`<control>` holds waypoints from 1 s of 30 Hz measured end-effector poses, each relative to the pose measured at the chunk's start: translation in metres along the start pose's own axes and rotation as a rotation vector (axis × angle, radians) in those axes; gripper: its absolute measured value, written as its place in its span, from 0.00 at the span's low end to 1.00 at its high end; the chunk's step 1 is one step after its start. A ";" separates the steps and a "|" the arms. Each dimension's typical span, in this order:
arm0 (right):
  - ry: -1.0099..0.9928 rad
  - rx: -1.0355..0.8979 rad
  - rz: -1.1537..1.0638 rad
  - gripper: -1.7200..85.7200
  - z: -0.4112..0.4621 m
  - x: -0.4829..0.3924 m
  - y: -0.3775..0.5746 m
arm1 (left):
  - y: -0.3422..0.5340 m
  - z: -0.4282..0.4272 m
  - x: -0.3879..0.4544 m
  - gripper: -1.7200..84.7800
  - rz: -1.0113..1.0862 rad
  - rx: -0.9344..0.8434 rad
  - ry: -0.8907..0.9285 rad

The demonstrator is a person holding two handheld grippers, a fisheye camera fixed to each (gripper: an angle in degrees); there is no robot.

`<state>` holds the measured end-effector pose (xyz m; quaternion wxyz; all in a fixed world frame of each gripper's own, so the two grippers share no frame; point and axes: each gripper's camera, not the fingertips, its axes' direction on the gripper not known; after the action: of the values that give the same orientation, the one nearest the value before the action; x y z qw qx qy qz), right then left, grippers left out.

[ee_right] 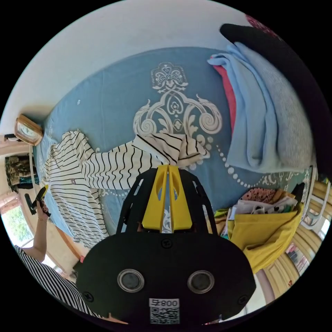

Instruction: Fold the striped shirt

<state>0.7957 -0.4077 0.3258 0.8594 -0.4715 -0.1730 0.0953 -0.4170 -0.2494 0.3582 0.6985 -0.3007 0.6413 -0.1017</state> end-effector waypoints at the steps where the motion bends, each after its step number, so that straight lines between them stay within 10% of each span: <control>1: -0.019 0.001 0.037 0.03 0.006 0.013 0.008 | 0.006 -0.004 -0.003 0.04 0.002 -0.001 -0.002; 13: -0.261 -0.006 0.173 0.10 0.078 0.087 0.064 | 0.100 -0.051 -0.059 0.10 -0.073 -0.146 0.043; 30: -0.444 -0.596 -0.042 0.12 0.233 0.037 0.232 | 0.258 -0.035 -0.104 0.09 -0.157 -0.575 0.043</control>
<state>0.7400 -0.0899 0.2534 0.6280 -0.6651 -0.3849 0.1230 -0.5294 0.0017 0.3032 0.5608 -0.5328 0.6333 0.0241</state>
